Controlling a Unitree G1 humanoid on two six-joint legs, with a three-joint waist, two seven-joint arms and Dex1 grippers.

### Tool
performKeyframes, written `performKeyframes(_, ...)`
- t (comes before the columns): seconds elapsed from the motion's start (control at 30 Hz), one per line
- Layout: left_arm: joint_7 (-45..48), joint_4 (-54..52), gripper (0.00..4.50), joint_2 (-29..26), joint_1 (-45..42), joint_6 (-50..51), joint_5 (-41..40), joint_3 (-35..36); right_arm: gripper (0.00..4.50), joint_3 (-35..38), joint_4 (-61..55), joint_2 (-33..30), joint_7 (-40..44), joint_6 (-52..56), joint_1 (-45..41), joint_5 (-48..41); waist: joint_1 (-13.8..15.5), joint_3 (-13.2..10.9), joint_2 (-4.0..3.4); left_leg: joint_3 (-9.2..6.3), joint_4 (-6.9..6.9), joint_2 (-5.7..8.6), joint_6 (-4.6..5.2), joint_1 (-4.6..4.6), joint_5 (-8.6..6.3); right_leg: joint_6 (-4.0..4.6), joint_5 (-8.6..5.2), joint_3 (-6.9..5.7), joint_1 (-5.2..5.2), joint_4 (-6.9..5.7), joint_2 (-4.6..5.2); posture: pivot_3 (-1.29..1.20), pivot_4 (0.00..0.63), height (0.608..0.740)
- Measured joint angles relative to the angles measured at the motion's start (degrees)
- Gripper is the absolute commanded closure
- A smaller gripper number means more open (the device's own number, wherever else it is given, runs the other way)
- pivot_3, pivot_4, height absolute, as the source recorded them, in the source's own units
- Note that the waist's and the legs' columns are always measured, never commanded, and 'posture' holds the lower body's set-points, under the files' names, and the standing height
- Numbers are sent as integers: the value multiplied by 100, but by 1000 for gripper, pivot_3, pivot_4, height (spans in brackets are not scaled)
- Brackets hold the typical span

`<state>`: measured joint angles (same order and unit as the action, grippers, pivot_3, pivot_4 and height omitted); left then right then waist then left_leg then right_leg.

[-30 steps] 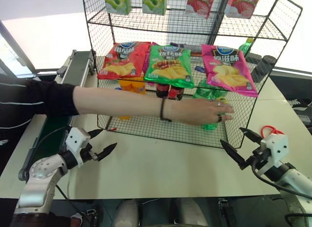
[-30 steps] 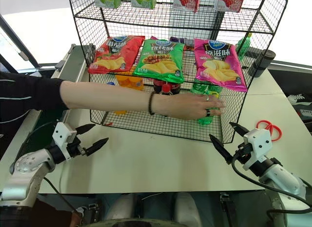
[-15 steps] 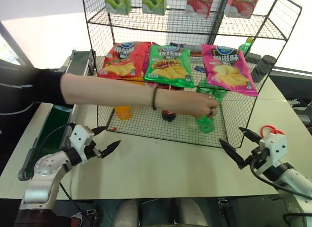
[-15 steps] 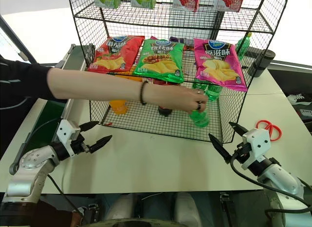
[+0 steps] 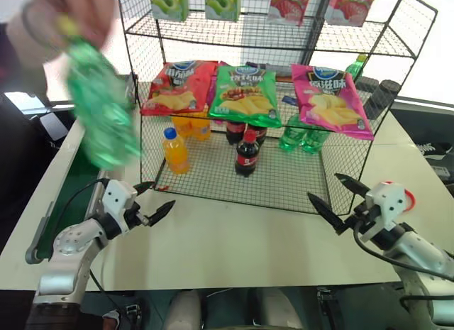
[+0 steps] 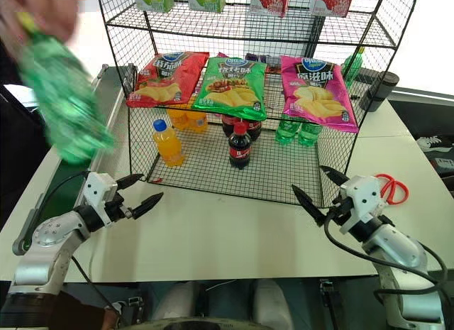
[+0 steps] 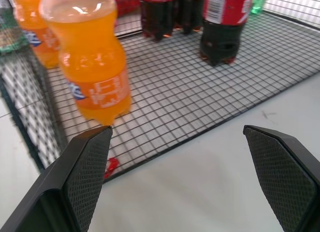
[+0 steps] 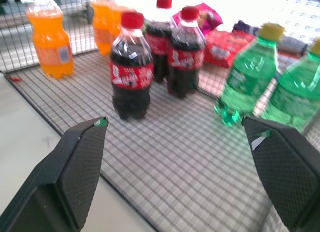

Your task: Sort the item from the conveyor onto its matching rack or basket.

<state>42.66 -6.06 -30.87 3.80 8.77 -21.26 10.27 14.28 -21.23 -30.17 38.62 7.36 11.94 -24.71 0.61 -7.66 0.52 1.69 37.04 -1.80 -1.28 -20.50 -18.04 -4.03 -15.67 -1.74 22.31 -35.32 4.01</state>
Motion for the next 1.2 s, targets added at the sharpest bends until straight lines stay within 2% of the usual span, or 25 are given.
performKeyframes(0.2, -517, -110, 0, 122, 17, 417, -245, 410, 40, -703, -126, 257, -92, 109, -349, 135, 0, 0, 0, 0, 1, 0, 0, -1, 0, -1, 1, 0, 0, 0, 0, 0, 150, 740)
performKeyframes(0.43, -1301, -125, 0, 291, -9, 819, -746, 1362, 40, -1301, -145, 551, -291, 226, -690, 361, 2, 0, 4, 0, 1, 0, 0, -1, 0, -2, 1, -1, 0, 0, 0, 0, 150, 740)
performKeyframes(0.63, -1999, 329, 0, 313, -322, 762, -399, 1442, 40, -1968, -156, 725, -510, 470, -1129, 726, 10, 3, 13, -1, 4, 3, -1, 0, 0, -3, 2, -4, 0, -2, 0, 0, 150, 740)
performKeyframes(0.83, -2605, 876, 0, 378, -706, 419, 107, 1499, 40, -2503, -387, 872, -648, 760, -1200, 889, -4, 4, 17, -1, 2, 4, -1, -4, 0, -22, 13, -5, 4, -2, -1, 0, 150, 740)
performKeyframes(0.97, -2968, 1213, 0, 447, -848, 149, 465, 1489, 40, -2536, -440, 924, -727, 898, -1201, 864, -6, 6, 24, -1, 2, 3, -1, -3, 0, -22, 13, -5, 3, -2, 0, 0, 150, 740)
performKeyframes(1.2, -3264, 1458, 0, 790, -1074, -457, 615, 1501, 40, -2575, -477, 973, -653, 1297, -1268, 568, -4, 8, 30, -1, 2, 4, -1, -5, 0, -22, 13, -5, 5, -2, 7, 0, 150, 740)
